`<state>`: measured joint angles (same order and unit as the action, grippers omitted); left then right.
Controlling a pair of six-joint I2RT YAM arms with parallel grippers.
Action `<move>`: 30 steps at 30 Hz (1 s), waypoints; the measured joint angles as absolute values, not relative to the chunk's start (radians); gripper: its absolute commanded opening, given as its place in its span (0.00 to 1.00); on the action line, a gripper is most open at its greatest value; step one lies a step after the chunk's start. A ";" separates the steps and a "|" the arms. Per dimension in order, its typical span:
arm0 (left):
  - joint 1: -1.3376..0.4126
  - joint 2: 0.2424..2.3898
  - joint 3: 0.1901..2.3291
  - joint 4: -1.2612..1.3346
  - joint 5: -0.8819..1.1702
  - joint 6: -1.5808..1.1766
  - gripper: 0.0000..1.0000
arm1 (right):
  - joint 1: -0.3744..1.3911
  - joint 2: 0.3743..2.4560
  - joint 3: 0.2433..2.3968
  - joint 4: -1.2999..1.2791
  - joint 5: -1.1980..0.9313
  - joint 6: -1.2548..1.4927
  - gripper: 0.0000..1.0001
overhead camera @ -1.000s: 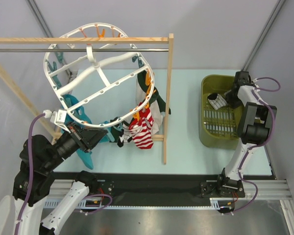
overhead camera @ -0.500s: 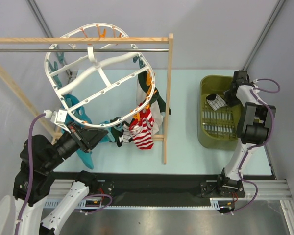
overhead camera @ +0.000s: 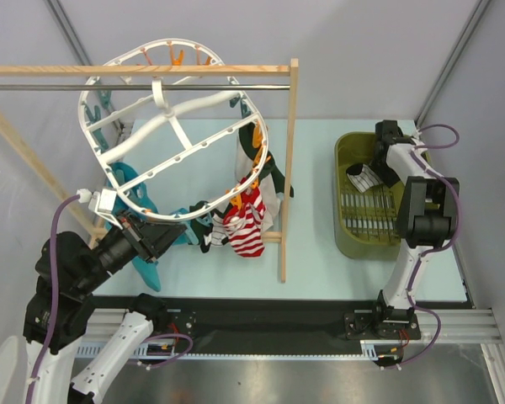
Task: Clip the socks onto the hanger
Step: Adjust the sock in the bin.
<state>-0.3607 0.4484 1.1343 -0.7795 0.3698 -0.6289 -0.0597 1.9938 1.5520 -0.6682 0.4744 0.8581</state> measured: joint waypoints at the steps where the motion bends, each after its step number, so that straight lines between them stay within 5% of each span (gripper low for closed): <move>1: -0.361 0.448 1.134 -0.779 0.371 -0.629 0.00 | -0.053 1.994 1.554 -0.670 0.482 0.847 0.60; 19: -0.361 0.442 1.133 -0.780 0.374 -0.628 0.00 | -0.039 1.994 1.581 -0.767 0.434 0.951 0.61; 25: -0.361 0.442 1.133 -0.780 0.374 -0.628 0.00 | -0.033 2.001 1.576 -0.749 0.397 0.999 0.51; 30: -0.361 0.442 1.133 -0.781 0.373 -0.628 0.00 | -0.034 2.029 1.568 -0.718 0.372 1.019 0.33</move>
